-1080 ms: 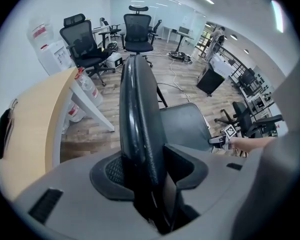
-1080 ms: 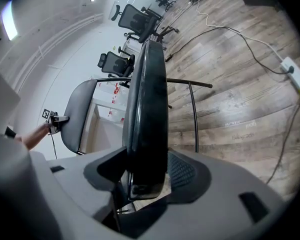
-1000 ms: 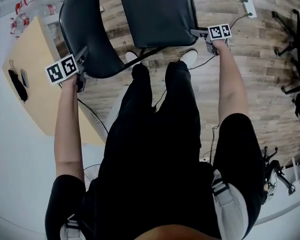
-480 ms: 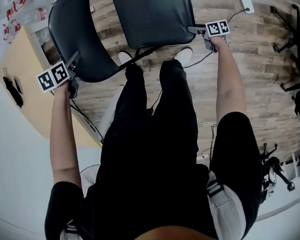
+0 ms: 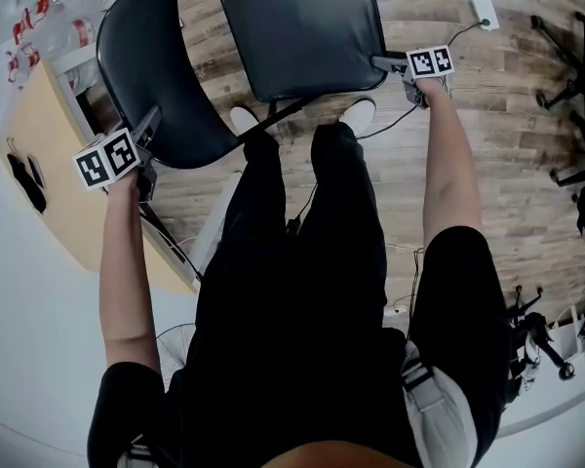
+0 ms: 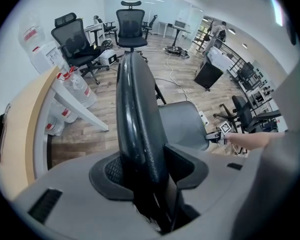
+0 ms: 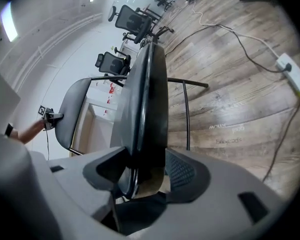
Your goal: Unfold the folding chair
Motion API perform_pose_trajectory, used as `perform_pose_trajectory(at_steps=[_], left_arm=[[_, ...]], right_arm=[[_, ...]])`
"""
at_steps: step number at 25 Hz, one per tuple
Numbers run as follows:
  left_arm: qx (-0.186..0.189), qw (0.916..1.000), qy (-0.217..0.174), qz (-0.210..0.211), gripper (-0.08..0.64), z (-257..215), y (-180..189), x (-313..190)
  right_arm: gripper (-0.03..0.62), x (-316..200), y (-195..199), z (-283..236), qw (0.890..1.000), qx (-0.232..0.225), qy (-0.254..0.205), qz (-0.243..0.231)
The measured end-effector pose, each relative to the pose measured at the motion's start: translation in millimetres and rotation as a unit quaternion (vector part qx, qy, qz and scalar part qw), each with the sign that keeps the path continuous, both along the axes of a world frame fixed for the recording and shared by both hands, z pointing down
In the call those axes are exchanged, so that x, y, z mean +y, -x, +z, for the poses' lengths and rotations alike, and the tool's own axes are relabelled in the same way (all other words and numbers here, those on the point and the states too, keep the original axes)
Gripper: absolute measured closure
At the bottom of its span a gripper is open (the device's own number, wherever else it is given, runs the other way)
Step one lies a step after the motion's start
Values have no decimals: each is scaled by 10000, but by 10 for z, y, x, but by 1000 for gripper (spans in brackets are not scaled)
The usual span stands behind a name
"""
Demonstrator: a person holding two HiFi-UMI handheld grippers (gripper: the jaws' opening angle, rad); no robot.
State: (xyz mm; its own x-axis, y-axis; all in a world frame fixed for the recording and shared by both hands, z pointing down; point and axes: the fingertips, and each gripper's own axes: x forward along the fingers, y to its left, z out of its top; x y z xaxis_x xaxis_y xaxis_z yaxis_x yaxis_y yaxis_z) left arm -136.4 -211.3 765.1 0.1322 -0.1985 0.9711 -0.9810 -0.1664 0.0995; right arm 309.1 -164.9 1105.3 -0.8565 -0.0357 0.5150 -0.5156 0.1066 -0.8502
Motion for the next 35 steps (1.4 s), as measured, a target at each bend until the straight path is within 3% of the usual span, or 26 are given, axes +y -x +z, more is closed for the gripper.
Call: perform_pose_trajectory(at_steps=[3, 11, 15, 18, 23, 27, 32, 35], left_arm=[[-25, 10000, 0, 71, 377, -2, -177, -28], [-132, 9999, -61, -55, 368, 11, -176, -15], [-390, 9990, -204, 118, 298, -65, -197, -27], [-391, 9987, -325, -21, 254, -156, -255, -19], [-320, 9978, -476, -340, 225, -378, -283, 97], [-225, 9953, -847, -412, 227, -646, -358, 92], [-143, 9891, -1463, 65, 227, -1211, -562, 81], [241, 9756, -2112, 556, 229, -1633, -808, 21]], right_arm=[[348, -4, -126, 65, 9997, 211, -30, -113], [345, -12, -154, 71, 9993, 143, 117, -334], [318, -54, -337, 22, 9938, 819, 44, -747], [316, -172, -562, -192, 9869, 1380, -235, -799], [318, -452, -635, -1062, 9832, 1439, -1054, -379], [318, -807, -552, -2040, 9714, 1314, -1977, -76], [318, -881, -115, -3316, 9507, 1106, -2894, 135], [318, -874, 250, -4058, 9339, 1004, -3424, 200]])
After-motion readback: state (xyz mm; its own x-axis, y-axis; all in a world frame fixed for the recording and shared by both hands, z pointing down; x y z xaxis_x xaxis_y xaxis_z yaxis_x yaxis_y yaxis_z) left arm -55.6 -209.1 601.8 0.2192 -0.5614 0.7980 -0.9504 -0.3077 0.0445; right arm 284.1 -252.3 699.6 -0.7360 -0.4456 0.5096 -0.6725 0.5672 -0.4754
